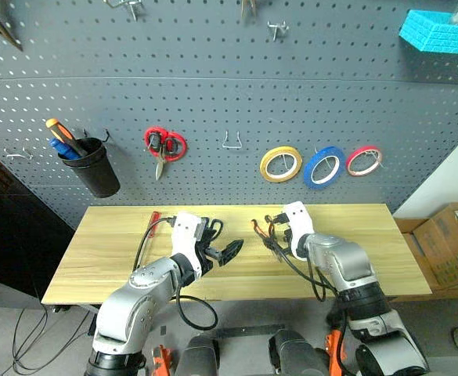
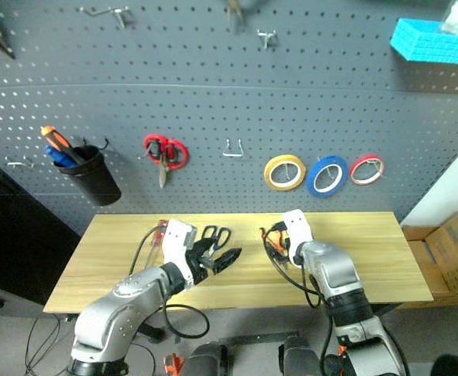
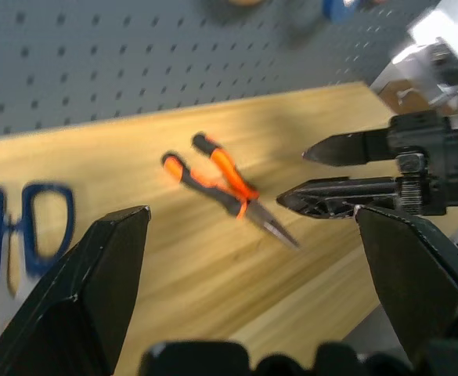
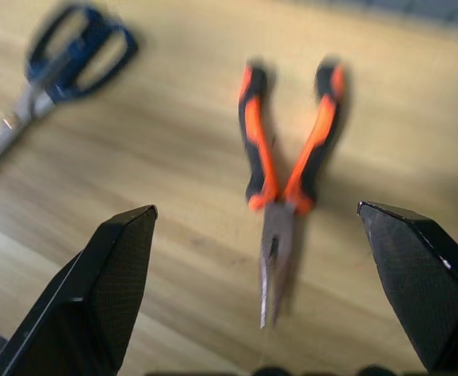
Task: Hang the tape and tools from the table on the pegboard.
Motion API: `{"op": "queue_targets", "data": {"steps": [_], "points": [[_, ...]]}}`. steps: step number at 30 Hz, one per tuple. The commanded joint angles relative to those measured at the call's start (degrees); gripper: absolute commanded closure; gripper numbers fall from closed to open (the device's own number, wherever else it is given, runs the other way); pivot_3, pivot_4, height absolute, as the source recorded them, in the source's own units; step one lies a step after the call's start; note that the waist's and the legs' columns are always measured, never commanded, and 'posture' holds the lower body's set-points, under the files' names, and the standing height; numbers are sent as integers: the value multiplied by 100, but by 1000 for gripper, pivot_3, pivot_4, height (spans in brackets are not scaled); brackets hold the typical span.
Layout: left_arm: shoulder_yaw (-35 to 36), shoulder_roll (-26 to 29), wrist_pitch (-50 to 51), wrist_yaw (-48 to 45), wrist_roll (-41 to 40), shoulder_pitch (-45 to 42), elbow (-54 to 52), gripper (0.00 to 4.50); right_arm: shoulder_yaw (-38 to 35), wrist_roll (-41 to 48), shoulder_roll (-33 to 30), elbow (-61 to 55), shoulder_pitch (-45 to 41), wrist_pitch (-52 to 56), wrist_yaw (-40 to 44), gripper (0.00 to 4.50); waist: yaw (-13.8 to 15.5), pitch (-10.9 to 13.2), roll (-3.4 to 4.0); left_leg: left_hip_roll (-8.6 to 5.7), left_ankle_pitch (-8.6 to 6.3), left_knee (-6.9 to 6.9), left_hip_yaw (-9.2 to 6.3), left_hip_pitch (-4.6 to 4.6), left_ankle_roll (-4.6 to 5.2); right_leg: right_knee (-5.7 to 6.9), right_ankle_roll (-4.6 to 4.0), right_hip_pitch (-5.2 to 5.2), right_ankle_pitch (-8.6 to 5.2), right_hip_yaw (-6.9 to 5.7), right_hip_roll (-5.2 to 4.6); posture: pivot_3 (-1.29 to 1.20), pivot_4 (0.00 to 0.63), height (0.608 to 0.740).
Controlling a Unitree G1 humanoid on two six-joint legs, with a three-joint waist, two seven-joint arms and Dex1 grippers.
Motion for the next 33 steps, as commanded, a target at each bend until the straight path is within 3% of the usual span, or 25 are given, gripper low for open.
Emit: {"op": "queue_targets", "data": {"steps": [1,14,18,33], "points": [[105,-3,-11,99,-61,156,-339,0,-173,34,49,462,-370,-87,-69,34,1,59,-3,1,-3,-5,0,-2,0,0,-1,-3,-6,-1,0,107,228,740],[53,-66,76,281,-135,139,-416,0,-541,55,310,1729,-1058,-212,-364,34,-5,349,-5,2,-16,-6,-20,-42,1,-5,-1,-32,-20,-19,2,114,269,740],[33,-58,99,289,-137,127,-419,0,-614,74,468,2025,-1299,-279,-434,34,-2,368,-3,2,-16,-7,-21,-92,2,-2,16,-80,-9,-21,3,116,272,740],[79,-58,221,376,-215,214,-603,0,-569,-161,696,3401,-1879,-1147,-596,34,1,451,-8,3,-17,-12,-32,-110,0,-15,21,-88,-7,-37,2,144,274,740]]}}
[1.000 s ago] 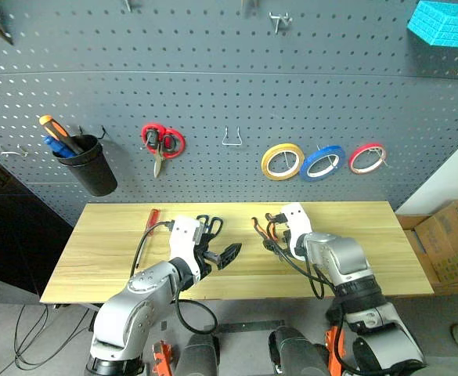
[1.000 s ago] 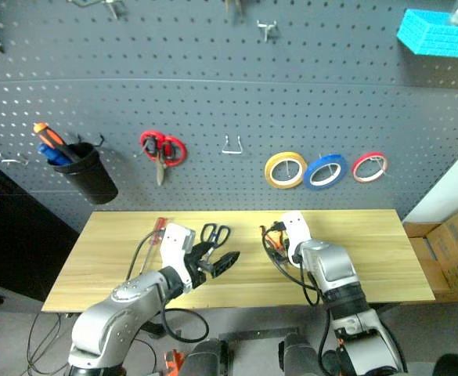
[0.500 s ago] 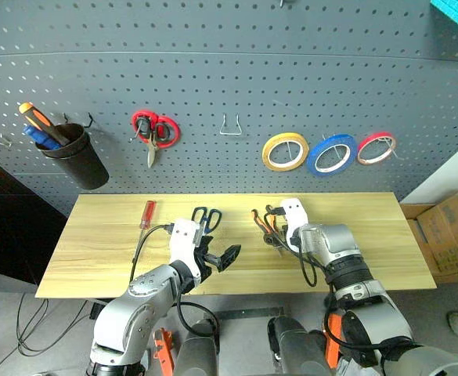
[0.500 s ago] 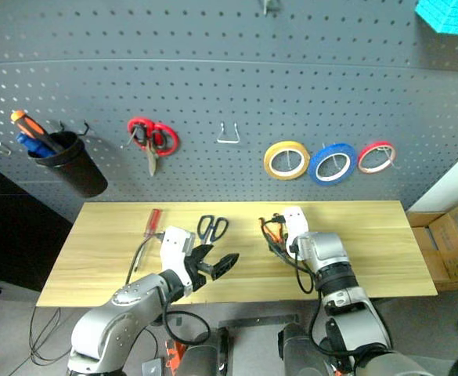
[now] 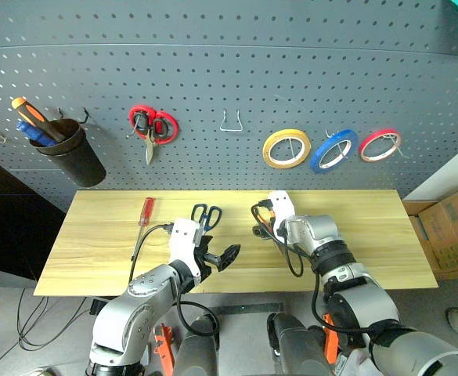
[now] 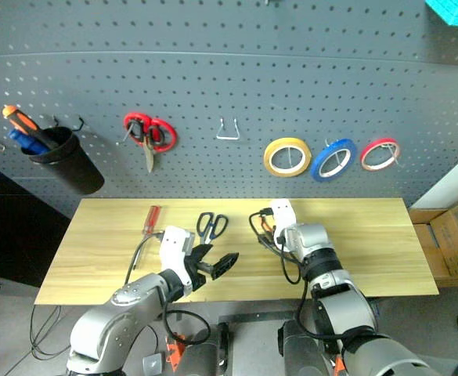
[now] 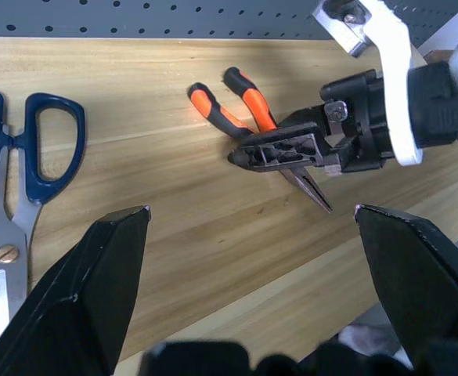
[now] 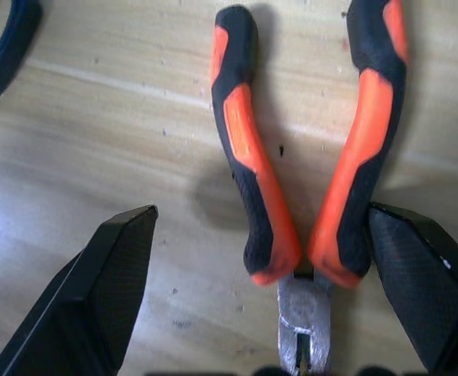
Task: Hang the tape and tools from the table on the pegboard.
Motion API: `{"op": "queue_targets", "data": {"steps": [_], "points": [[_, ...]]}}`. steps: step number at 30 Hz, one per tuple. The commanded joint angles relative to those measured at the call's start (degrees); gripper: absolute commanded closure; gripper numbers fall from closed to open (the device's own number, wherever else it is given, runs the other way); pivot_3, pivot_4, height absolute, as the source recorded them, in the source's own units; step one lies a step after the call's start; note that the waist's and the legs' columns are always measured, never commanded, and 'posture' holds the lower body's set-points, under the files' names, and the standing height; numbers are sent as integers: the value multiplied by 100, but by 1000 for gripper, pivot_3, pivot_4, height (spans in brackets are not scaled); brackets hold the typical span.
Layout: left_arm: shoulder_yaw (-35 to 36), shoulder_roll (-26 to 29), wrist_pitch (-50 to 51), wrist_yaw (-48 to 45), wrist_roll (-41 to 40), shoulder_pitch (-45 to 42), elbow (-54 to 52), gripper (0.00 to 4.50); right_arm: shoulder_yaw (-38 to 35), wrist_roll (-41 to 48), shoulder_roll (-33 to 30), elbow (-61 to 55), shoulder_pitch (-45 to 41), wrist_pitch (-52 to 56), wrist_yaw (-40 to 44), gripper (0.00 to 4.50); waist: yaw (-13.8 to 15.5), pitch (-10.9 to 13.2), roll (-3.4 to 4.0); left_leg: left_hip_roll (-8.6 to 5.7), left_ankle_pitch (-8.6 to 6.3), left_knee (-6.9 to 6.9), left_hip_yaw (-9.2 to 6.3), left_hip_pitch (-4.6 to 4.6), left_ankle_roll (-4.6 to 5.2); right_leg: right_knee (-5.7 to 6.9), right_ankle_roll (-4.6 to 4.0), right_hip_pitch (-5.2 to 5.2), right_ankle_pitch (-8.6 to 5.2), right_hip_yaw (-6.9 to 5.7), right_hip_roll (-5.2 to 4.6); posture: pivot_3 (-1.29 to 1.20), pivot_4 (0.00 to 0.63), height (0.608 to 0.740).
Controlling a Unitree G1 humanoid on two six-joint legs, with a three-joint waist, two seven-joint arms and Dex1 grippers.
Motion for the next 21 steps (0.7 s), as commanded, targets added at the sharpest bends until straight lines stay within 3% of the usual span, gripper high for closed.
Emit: {"op": "queue_targets", "data": {"steps": [1,9,13,18,21], "points": [[94,-8,44,-3,-163,46,-326,0,47,-91,-5,181,-32,-152,-14,34,0,0,0,0,0,0,-1,0,0,0,-2,0,-1,-1,0,146,275,740],[131,-64,418,-63,-659,36,-512,0,2,-160,-28,279,51,-191,-49,34,0,1,-1,1,0,1,-2,1,0,-3,-21,1,-12,-1,-1,142,276,740],[144,-40,466,-23,-718,0,-497,0,-37,-158,-48,268,74,-199,-101,908,1,3,-1,1,0,-1,-3,1,0,-7,-22,1,-13,-2,-1,140,276,740],[145,-17,457,6,-731,-54,-448,0,-83,-134,-66,282,61,-215,-125,2706,0,3,-1,3,0,-17,-2,-7,0,-39,-20,3,-11,-3,-1,136,271,740],[138,-10,454,11,-738,-80,-425,0,-86,-153,-74,284,60,-234,-128,2805,0,3,-1,3,-2,-21,-2,-12,-3,-53,-10,3,-5,-4,-1,134,268,740]]}}
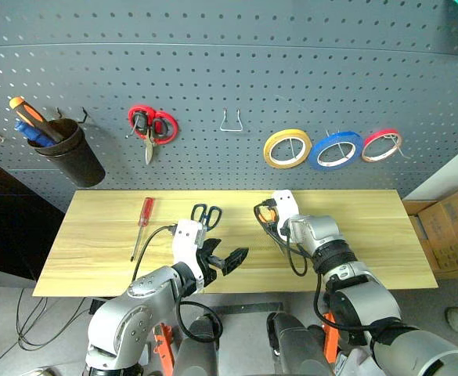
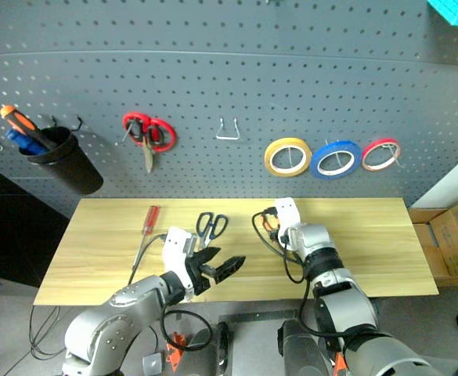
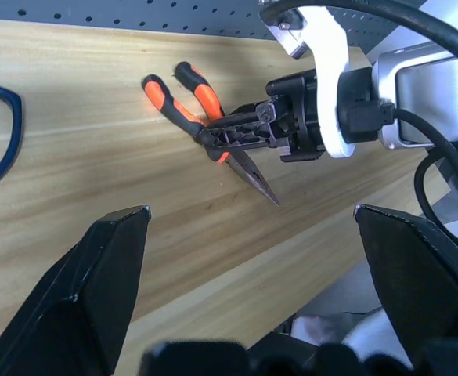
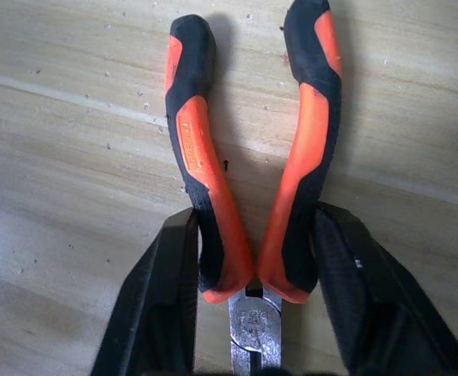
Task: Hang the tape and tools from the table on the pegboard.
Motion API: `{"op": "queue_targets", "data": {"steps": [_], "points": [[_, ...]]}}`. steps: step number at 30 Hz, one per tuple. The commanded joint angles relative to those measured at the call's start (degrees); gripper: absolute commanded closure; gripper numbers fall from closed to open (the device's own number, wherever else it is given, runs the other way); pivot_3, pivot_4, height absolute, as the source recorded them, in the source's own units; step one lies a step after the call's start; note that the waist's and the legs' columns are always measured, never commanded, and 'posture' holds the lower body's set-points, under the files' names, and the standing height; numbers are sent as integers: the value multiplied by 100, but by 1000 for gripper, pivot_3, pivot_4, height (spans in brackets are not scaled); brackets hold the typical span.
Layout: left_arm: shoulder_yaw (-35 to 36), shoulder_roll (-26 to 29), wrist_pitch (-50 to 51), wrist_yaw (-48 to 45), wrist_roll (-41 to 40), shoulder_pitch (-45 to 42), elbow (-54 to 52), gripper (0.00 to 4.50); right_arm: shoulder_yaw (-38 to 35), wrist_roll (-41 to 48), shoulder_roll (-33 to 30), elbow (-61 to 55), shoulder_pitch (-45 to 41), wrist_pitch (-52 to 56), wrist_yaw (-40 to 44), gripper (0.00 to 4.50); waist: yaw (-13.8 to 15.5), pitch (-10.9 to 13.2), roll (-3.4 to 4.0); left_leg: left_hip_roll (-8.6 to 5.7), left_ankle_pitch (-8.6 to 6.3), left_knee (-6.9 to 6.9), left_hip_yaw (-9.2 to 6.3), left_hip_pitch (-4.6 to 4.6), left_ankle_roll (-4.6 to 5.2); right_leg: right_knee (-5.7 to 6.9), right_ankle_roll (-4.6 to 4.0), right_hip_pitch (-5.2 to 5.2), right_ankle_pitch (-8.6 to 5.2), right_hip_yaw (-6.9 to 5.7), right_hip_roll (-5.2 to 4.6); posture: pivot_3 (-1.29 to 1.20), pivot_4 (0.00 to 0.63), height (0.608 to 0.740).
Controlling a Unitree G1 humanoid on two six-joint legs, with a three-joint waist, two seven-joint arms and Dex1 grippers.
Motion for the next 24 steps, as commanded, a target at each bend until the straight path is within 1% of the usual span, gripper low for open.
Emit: {"op": "queue_targets", "data": {"steps": [1,4,6,9,12,15,17,20,24], "points": [[26,7,-4,16,-74,-36,-163,0,-24,-3,1,73,81,25,-15,2805,-1,0,0,0,-1,0,0,-1,-1,-2,1,0,1,0,0,134,266,740],[21,11,-23,8,-75,-62,-145,0,142,-91,-37,-21,135,-6,95,2805,0,0,0,0,-1,0,-1,-2,-2,-3,0,0,0,-1,-1,134,262,740],[29,6,-54,0,-72,-84,-136,0,332,-138,-108,-249,235,-57,319,2805,0,0,0,0,-1,0,-1,-2,-2,-3,-1,-1,0,-1,-1,138,257,740],[125,-22,-128,-13,-136,-117,-216,0,545,-11,-307,-1385,658,45,766,2805,16,0,0,0,-2,-1,-6,-12,-3,-7,2,-5,1,-7,-1,142,247,740],[165,10,-197,-47,-143,-89,-322,0,658,59,-478,-2398,1077,7,993,2805,27,0,0,0,-3,0,-10,-47,-5,-8,23,-35,13,-13,-2,143,241,740],[347,26,-273,-32,-266,115,-749,0,614,422,-624,-4292,1908,236,1215,2805,43,0,0,-1,-6,0,-10,-69,-10,-6,24,-60,14,-12,-5,138,220,740],[527,26,-244,-10,-454,190,-1003,0,610,669,-635,-5160,2246,254,1350,2805,40,-1,-1,3,-11,-2,-12,-76,-18,-6,25,-69,14,-13,-6,137,205,740],[800,19,-205,66,-775,232,-1313,0,639,1059,-547,-6097,2478,6,1577,2805,28,-4,-3,4,-11,-1,-8,-77,-20,0,30,-78,10,-11,-4,143,183,740],[1012,84,-269,140,-981,147,-1383,0,754,1371,-364,-6572,2478,-440,1769,2805,33,-34,-13,4,-9,6,-8,-76,-23,5,35,-78,15,-12,-1,160,149,740]]}}
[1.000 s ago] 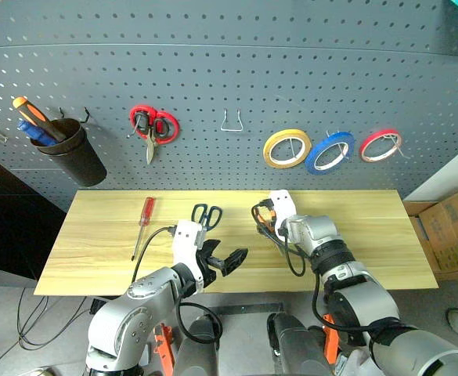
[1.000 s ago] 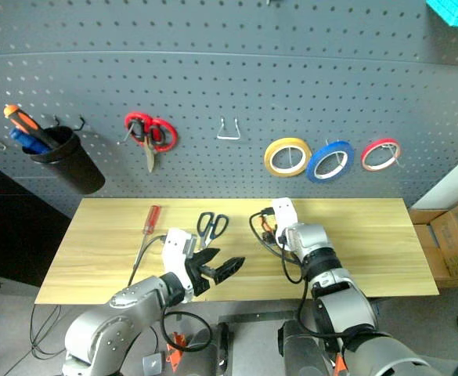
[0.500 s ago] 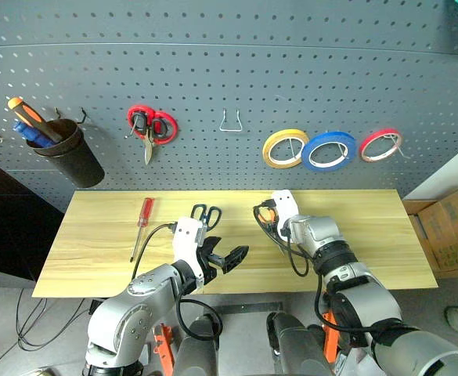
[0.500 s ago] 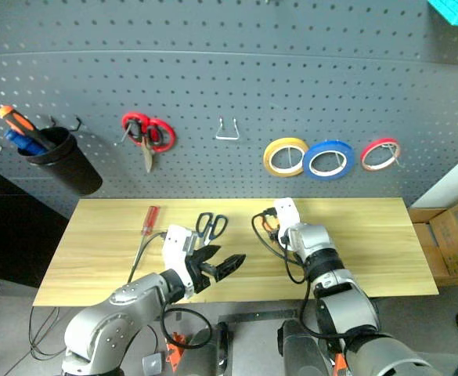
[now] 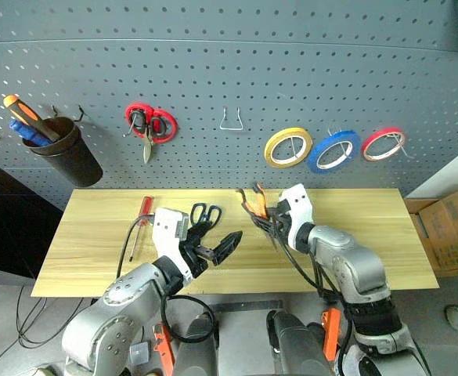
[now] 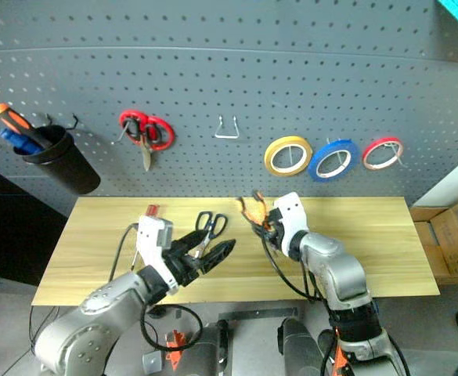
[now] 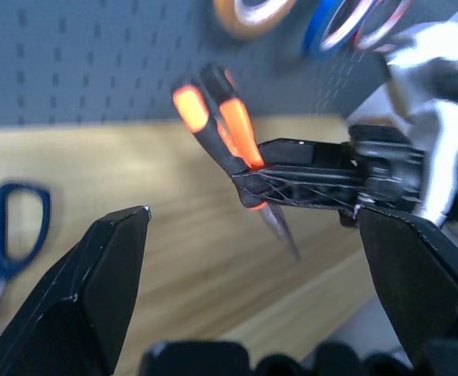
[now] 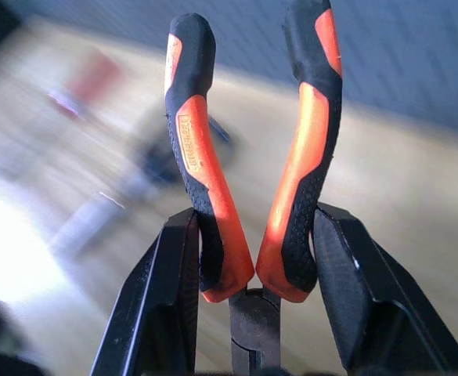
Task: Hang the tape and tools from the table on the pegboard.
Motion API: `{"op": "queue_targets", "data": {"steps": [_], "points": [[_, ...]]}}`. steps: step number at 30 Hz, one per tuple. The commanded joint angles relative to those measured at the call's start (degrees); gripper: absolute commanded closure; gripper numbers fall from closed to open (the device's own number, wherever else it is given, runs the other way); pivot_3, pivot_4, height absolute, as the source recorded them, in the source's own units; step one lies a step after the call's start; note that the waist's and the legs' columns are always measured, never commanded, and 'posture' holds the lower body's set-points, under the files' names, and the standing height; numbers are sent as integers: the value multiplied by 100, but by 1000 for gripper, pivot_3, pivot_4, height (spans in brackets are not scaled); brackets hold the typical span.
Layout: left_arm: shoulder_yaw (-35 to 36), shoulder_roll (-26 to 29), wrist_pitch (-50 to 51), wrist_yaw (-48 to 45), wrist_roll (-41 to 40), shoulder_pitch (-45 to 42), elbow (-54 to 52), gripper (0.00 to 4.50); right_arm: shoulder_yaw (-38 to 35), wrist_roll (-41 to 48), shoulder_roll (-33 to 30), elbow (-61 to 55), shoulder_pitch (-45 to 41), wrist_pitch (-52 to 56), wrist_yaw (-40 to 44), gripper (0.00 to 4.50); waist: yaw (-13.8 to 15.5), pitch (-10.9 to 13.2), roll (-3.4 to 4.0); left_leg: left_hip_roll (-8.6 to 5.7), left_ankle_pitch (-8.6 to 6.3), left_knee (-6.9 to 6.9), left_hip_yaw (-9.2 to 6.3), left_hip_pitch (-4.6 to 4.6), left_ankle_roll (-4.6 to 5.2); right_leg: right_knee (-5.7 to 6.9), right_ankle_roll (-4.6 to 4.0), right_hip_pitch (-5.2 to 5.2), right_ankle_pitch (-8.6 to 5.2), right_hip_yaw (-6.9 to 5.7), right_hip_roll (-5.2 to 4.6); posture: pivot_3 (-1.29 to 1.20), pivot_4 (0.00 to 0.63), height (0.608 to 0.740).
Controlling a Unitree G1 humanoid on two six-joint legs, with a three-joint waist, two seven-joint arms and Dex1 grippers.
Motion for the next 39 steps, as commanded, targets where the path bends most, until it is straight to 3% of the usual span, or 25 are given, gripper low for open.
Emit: {"op": "queue_targets", "data": {"steps": [1,9,13,20,39], "points": [[198,60,-147,69,-222,-68,-263,0,115,310,159,-574,-59,-648,219,2805,16,-27,-13,-1,0,3,0,0,0,0,0,3,0,-1,0,168,137,740],[254,-12,-566,379,-15,-475,50,0,148,-44,678,546,-845,-2723,88,2805,177,-270,-73,-4,8,5,6,1,-14,-5,-26,7,26,0,-1,210,75,740],[47,-148,-875,461,219,-820,358,0,-78,-646,784,2159,-1933,-4116,-482,2805,231,-358,-87,-3,20,7,10,21,-29,-10,-24,27,45,-2,1,213,54,740],[-102,-253,-1190,420,439,-1337,856,0,-533,-953,849,4808,-3612,-5840,-1151,2805,292,-484,-104,-2,45,8,13,22,-30,-14,-36,31,79,-1,4,220,41,740],[-77,-141,-1206,394,411,-1301,837,0,-715,-1218,911,7068,-4216,-7561,-1636,2805,333,-527,-107,-2,48,14,6,30,-31,6,-38,40,81,-2,5,257,58,740]]}}
